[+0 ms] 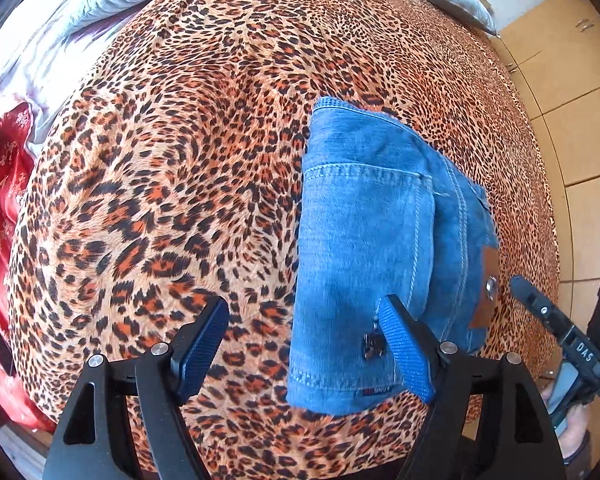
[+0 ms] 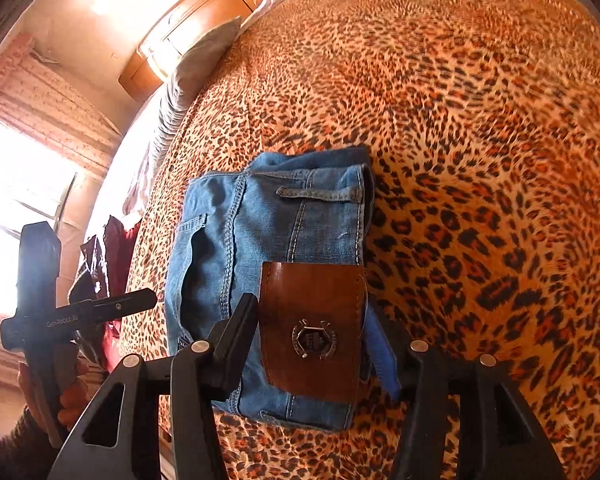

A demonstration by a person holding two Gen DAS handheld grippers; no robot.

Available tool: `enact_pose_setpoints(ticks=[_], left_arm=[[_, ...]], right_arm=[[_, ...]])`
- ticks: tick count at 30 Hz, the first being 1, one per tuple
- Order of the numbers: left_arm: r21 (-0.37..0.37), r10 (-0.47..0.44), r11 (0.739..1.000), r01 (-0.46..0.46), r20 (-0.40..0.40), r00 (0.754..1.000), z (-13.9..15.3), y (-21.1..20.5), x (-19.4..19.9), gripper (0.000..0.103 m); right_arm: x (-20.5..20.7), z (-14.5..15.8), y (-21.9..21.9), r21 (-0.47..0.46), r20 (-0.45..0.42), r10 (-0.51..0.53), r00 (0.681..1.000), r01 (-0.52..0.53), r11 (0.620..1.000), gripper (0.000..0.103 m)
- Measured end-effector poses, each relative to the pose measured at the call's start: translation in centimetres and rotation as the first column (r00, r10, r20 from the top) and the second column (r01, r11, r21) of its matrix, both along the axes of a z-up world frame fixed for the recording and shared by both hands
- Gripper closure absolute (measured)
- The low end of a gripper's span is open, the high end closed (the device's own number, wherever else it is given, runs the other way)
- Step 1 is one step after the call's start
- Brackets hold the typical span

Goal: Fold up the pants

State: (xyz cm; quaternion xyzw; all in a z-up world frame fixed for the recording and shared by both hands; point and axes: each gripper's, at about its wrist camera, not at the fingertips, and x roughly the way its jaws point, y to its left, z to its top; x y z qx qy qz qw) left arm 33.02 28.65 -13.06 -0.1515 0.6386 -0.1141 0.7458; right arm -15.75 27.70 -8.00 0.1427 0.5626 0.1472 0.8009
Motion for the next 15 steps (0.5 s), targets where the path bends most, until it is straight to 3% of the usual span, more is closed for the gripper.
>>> enact_pose_setpoints(ticks=[2, 4, 5, 7, 9, 11, 15], left_arm=[[-0.004, -0.019, 1.0, 0.019, 0.007, 1.0, 0.5, 0.4, -0.8, 0.024], [0.042, -0.043, 0.998, 0.042, 0.043, 0.998, 1.0, 0.0, -1.3, 0.024], [0.065, -0.057, 0.996, 0.053, 0.064, 0.996, 1.5, -0.3, -1.9, 0.024], [0.099, -0.079, 0.993, 0.07, 0.094, 0.992, 1.9, -0.9, -2.3, 0.024], [0.126, -0.095, 0.989, 0.08, 0.117, 0.989, 2.5, -1.6, -2.8, 0.024], [0.148, -0.098, 0.986, 0.079, 0.131, 0.987, 2.7, -2.0, -3.2, 0.024], [0.176, -0.048, 0.984, 0.019, 0.165, 0.985, 3.4, -2.1, -5.3, 0.024]], right_arm=[[-0.3, 1.7, -0.3, -0.007, 0.01, -0.029, 1.0, 0.029, 1.0, 0.048], [-1.6, 3.4, -0.6, -0.017, 0.023, -0.076, 0.997, 0.077, 0.997, 0.04], [-3.0, 4.4, -0.7, -0.039, 0.031, -0.1, 0.994, 0.101, 0.994, 0.029], [-4.8, 5.6, -0.3, -0.083, 0.072, -0.154, 0.986, 0.159, 0.984, 0.021], [-6.8, 6.6, 0.3, -0.171, 0.126, -0.21, 0.969, 0.23, 0.958, 0.0], [-8.3, 7.0, 1.3, -0.246, 0.162, -0.218, 0.963, 0.253, 0.936, 0.0], [-10.6, 6.7, 3.3, -0.332, 0.197, -0.124, 0.972, 0.185, 0.925, 0.0]])
